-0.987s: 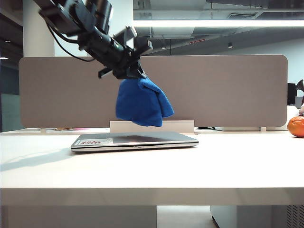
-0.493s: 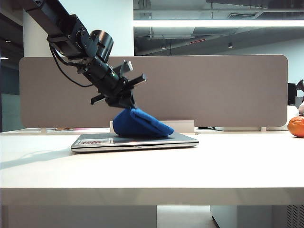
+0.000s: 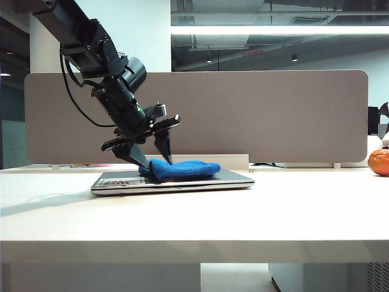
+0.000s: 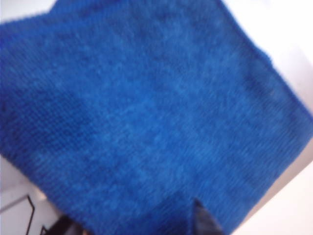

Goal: Pick up the blue rag and put it over the laptop.

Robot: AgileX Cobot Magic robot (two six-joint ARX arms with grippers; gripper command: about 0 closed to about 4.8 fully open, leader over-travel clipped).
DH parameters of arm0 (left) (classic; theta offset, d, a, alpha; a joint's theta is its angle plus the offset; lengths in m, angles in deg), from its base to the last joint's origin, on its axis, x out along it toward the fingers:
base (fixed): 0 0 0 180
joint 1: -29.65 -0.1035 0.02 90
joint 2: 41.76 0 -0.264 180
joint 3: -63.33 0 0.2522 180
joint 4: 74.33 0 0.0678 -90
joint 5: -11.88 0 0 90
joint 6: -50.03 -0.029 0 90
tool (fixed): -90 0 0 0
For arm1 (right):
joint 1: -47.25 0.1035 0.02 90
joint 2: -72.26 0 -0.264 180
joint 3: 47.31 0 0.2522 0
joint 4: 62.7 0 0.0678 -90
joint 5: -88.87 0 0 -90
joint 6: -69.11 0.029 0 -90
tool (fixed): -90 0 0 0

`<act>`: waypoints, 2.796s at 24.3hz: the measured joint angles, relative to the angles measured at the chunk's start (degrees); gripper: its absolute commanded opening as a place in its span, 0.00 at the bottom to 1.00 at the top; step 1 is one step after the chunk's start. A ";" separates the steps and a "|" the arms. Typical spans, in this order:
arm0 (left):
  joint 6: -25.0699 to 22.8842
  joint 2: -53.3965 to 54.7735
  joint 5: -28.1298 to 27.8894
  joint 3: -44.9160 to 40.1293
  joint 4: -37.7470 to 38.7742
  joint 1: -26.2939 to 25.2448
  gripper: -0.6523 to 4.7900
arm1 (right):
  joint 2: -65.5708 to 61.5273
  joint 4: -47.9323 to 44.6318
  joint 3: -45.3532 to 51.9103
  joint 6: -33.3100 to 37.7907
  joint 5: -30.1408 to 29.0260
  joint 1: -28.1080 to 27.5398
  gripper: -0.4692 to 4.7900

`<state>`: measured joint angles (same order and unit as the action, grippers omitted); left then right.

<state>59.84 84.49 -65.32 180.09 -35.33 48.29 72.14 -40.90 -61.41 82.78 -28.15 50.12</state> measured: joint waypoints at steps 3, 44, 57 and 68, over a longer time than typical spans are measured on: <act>-1.57 -0.15 -0.26 0.00 4.46 -0.61 0.59 | 0.00 0.00 0.00 0.00 0.00 0.00 0.09; -12.48 -52.11 -6.67 -35.82 9.66 -5.46 0.11 | 0.00 0.00 0.00 0.00 0.02 0.00 0.09; -8.92 -72.54 -6.84 -63.56 -0.11 -5.49 0.11 | 0.00 0.00 0.00 0.00 0.22 -0.02 0.09; -2.43 -87.03 -6.75 -72.85 -1.79 -5.46 0.11 | 0.00 0.00 0.00 0.00 0.22 -0.04 0.09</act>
<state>57.41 -2.54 -72.08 107.24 -37.13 42.82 72.14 -40.90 -61.41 82.78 -27.93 50.08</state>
